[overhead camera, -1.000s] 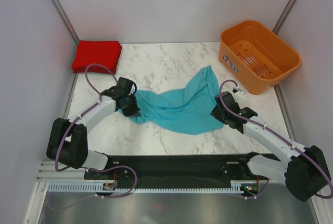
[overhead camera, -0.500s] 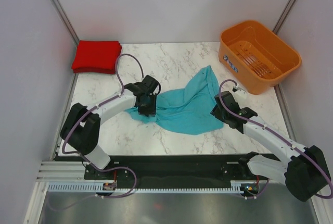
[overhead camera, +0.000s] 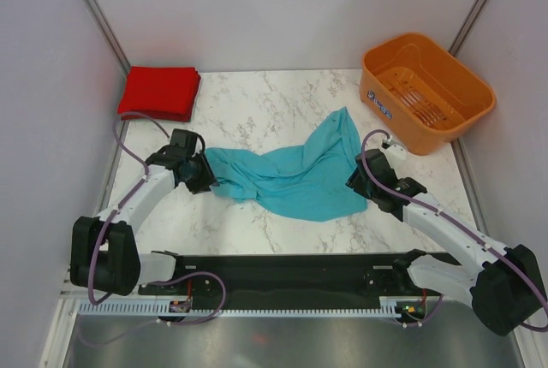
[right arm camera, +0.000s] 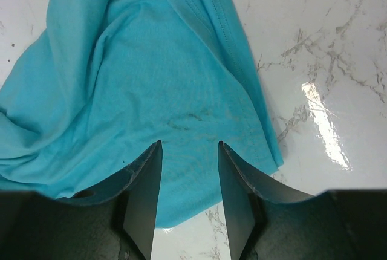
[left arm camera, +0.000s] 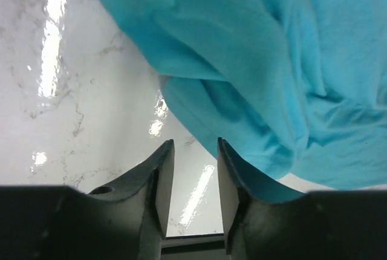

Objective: Fold and stack the t-shirts
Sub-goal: Flatten the tshirt out

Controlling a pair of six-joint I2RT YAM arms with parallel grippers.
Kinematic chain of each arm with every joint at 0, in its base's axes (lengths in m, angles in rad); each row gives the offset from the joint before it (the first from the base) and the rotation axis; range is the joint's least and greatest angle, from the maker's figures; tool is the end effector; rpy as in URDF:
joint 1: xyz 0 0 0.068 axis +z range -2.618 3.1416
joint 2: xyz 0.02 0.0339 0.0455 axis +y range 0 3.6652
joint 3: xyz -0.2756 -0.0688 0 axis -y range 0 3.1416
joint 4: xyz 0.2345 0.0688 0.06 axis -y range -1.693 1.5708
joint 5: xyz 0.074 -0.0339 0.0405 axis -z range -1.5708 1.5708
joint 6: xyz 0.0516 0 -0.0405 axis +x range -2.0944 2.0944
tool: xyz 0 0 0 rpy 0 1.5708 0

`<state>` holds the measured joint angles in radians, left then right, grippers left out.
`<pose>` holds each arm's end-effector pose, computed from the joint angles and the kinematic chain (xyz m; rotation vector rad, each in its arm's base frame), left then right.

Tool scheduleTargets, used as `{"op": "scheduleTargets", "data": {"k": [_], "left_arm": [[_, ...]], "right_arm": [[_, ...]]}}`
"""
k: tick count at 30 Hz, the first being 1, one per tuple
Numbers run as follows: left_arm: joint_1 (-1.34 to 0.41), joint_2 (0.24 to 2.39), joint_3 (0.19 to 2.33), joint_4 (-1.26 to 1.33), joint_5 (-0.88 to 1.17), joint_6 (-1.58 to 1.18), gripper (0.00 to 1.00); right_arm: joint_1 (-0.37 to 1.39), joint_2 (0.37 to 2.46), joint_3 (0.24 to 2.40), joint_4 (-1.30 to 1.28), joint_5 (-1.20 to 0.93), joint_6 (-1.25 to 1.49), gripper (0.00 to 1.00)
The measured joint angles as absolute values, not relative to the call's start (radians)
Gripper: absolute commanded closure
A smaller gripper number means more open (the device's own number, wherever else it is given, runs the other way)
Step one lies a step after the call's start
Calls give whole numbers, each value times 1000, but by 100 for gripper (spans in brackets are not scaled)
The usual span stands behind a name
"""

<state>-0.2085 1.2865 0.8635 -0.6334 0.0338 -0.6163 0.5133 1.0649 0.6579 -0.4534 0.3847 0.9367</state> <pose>0.2373 -0.0520 0.2272 -0.5281 2.6125 -0.3223 0.1881 0.0838 0.2245 0.6615 2.2679 0.2361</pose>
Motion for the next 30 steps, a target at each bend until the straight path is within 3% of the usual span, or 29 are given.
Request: {"op": "scheduleTargets", "data": {"k": [7, 30], "left_arm": [[-123, 1312, 749, -561, 138, -686, 64], [-109, 1428, 685, -399, 105, -740, 66]], "right_arm": [[513, 1057, 656, -446, 373, 923, 50], [513, 1015, 630, -440, 373, 919, 50]]}}
